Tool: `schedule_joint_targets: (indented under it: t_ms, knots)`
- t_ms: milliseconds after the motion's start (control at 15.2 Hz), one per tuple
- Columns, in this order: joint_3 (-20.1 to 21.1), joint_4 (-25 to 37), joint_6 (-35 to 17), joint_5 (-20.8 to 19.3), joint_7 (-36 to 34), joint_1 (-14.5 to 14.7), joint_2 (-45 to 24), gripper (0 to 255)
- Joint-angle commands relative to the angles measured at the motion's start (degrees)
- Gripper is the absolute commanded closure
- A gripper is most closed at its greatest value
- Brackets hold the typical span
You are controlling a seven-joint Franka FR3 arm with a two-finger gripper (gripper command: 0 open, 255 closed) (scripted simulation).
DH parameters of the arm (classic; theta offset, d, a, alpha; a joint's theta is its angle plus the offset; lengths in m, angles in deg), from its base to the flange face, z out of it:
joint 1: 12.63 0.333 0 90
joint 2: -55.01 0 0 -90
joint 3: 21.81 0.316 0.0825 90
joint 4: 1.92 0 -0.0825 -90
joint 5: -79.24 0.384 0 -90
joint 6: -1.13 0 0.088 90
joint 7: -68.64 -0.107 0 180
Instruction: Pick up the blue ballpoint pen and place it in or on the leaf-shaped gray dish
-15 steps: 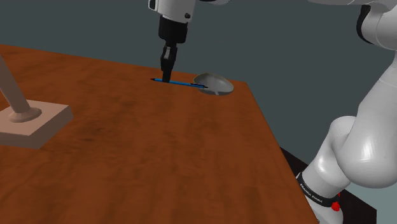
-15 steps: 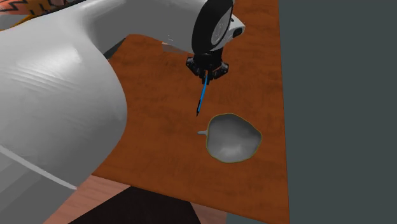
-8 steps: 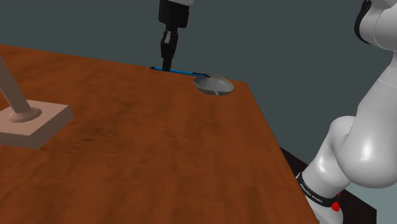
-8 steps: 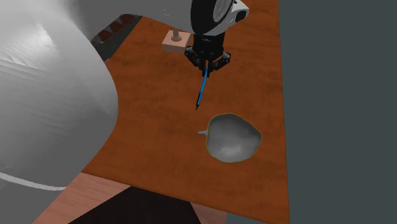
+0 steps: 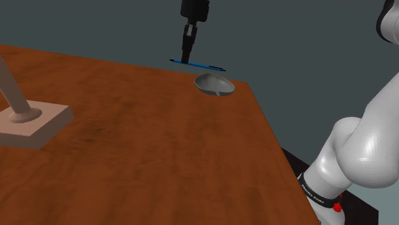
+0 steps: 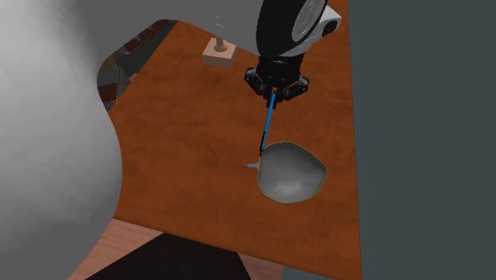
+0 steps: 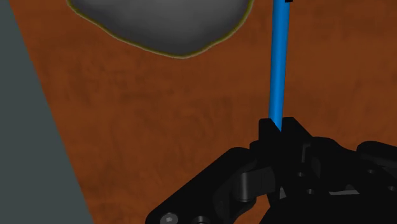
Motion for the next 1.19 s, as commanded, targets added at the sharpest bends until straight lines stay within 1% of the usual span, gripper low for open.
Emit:
schedule_joint_targets:
  t_ms: [0,330,1122]
  knots:
    - [-1.4,-1.1,0.6,0.4,2.9,-1.3,1.6,255]
    - [-5.3,-4.2,1.9,1.0,9.9,-4.5,5.4,255]
    - [-5.3,-14.8,-7.5,1.2,10.5,-4.4,6.6,255]
